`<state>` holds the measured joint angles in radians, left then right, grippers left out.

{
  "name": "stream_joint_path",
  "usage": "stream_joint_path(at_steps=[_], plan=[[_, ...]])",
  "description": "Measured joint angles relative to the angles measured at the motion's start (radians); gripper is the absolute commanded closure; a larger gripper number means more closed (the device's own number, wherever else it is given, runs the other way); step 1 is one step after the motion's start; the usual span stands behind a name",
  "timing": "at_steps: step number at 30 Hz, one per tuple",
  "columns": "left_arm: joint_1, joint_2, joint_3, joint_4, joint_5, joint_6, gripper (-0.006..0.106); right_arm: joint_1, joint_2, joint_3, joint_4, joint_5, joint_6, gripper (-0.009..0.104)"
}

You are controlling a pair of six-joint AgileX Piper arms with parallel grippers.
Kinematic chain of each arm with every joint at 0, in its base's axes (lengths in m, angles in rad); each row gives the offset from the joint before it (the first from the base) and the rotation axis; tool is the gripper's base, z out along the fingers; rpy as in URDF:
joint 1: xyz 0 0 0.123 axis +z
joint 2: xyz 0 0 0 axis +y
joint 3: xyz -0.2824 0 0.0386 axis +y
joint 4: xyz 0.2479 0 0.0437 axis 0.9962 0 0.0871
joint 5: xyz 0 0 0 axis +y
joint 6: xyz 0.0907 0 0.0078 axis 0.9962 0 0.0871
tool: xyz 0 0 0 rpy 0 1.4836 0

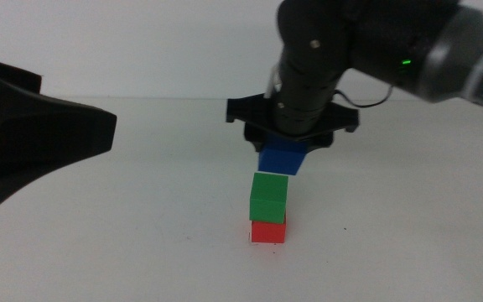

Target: Stack red cubes first, then green, then blue cubes in a specific spot.

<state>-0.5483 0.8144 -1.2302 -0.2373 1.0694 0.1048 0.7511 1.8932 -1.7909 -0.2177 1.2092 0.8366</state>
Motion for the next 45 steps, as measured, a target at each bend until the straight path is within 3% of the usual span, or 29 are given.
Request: stream_joint_path(at_steps=[9,24,27,29,30,31,35,41,45], plan=[[0.000,0.000,0.000,0.000,0.000,0.000,0.007,0.026,0.107,-0.035,0.006,0.004,0.054,0.084],[0.000,0.000,0.000,0.000,0.000,0.000,0.007,0.026,0.141,-0.038,-0.021,0.005,0.061,0.083],[0.000,0.000,0.000,0.000,0.000,0.000,0.007,0.026,0.143,-0.038,-0.031,0.005,0.061,0.070],[0.000,0.000,0.000,0.000,0.000,0.000,0.007,0.026,0.143,-0.038,-0.035,0.005,0.061,0.052],[0.000,0.000,0.000,0.000,0.000,0.000,0.007,0.026,0.143,-0.038,-0.035,0.005,0.061,0.035],[0.000,0.000,0.000,0.000,0.000,0.000,0.007,0.026,0.145,-0.038,-0.035,0.005,0.061,0.027],[0.000,0.000,0.000,0.000,0.000,0.000,0.007,0.026,0.142,-0.038,-0.037,0.005,0.061,0.006],[0.000,0.000,0.000,0.000,0.000,0.002,0.007,0.042,-0.047,0.023,-0.092,-0.006,0.016,0.006],[0.000,0.000,0.000,0.000,0.000,0.002,0.007,0.021,-0.307,0.220,-0.150,-0.009,0.018,0.006]])
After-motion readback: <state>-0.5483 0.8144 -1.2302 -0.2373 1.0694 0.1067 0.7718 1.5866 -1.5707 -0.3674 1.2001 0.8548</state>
